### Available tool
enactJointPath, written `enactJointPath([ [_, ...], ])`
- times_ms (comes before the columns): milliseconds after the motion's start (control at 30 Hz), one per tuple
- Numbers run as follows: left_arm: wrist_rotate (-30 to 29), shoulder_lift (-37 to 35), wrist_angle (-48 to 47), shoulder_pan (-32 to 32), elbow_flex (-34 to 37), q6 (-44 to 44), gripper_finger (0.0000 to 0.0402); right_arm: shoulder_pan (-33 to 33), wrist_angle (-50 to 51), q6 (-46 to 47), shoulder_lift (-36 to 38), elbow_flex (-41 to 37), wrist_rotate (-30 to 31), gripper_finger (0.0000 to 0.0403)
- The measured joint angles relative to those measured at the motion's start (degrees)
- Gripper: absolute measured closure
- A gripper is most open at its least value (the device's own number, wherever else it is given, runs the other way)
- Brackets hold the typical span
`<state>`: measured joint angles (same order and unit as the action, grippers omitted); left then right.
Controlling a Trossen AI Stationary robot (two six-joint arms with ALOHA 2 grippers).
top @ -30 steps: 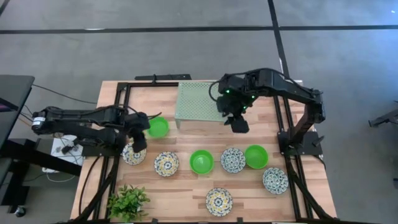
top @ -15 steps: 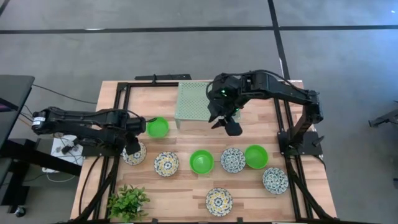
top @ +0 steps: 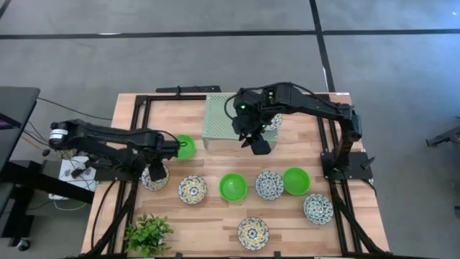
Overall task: Pick & Place Mini bowls
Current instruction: Put the top left yellow bowl on the shelf
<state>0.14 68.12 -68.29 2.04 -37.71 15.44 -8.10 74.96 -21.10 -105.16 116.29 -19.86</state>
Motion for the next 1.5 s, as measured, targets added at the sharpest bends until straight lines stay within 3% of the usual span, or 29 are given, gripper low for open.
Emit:
enactJointPath([
  [400, 0.14, 9.76, 0.0, 0.0, -0.02, -0.19, 0.0266, 0.26, 2.18, -2.02, 0.44, 0.02, 0.31, 0.028],
  [500, 2.53, 10.34, 0.19, 0.0, 0.0, -1.73, 0.0294, 0.26, 2.73, -3.04, 0.18, 0.02, 0.35, 0.028],
  [633, 6.65, 10.12, 0.25, 0.04, -0.14, -2.5, 0.0359, 0.26, 3.22, -3.41, -0.14, 0.02, 0.37, 0.028],
  [700, 9.35, 9.56, -0.32, 0.04, -0.33, -2.43, 0.0383, 0.26, 3.21, -3.43, -0.08, 0.02, 0.37, 0.028],
  [1000, 6.87, 2.04, -1.58, -0.15, -2.81, 2.22, 0.0386, -0.02, 4.1, -3.41, -0.1, 0.02, 0.38, 0.028],
  [1133, 8.27, -2.86, -4.08, -0.26, -5.29, 9.15, 0.0385, -0.04, 4.09, -3.41, -0.1, 0.02, 0.39, 0.028],
  [1267, 8.77, -6.79, -8.7, -2.44, -7.32, 12.57, 0.0382, -0.04, 4.09, -3.43, -0.1, 0.02, 0.39, 0.028],
  [1500, 6.71, -10.93, -8.89, -7.09, -10.63, 16.86, 0.0383, -0.51, 3.99, -8.46, -0.1, 0.02, 0.37, 0.028],
])
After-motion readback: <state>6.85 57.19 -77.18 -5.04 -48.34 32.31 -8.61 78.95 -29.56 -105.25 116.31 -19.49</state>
